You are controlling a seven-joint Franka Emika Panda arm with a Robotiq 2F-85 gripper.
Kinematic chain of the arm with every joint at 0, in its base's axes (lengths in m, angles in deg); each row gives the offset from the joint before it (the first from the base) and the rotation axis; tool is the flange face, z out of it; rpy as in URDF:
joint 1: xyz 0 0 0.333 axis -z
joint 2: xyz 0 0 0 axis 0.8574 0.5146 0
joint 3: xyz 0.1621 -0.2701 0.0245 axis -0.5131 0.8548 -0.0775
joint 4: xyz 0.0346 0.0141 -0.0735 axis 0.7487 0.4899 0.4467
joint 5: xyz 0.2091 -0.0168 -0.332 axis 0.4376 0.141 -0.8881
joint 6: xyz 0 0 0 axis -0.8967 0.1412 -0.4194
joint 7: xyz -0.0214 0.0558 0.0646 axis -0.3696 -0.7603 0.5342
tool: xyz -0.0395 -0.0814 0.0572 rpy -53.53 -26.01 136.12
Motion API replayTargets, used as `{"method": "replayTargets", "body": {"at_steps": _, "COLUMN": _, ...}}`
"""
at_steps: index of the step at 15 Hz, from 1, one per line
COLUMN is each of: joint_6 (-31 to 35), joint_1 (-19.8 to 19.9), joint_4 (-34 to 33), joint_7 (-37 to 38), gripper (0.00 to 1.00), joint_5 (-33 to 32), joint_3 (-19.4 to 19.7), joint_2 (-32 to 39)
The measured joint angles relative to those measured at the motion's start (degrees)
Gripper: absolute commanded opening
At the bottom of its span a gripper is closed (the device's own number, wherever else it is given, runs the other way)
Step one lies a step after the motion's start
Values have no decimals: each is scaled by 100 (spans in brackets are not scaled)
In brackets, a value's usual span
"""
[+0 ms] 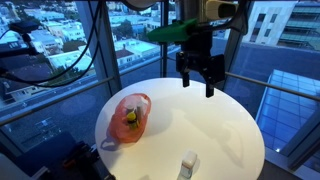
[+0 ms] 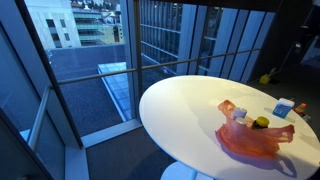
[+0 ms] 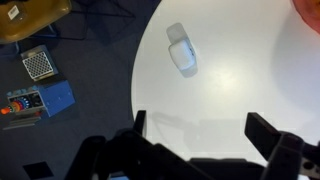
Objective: Pick up the blue object on the table and place it in the plastic bag
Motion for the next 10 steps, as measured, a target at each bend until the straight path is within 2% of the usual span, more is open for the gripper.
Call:
{"method": "replayTargets", "body": {"at_steps": 7, "joint_6": 305, "joint_1": 0, "joint_4": 140, "joint_7": 0, "gripper": 100, "joint_5": 0, "joint_3": 48, "joint_2": 760}}
{"method": "replayTargets", "body": {"at_steps": 10, "joint_6": 876, "joint_1": 4, "joint_4": 458, "joint_7": 135, "gripper": 100, "joint_5": 0, "joint_3": 126, "joint_2": 1069}}
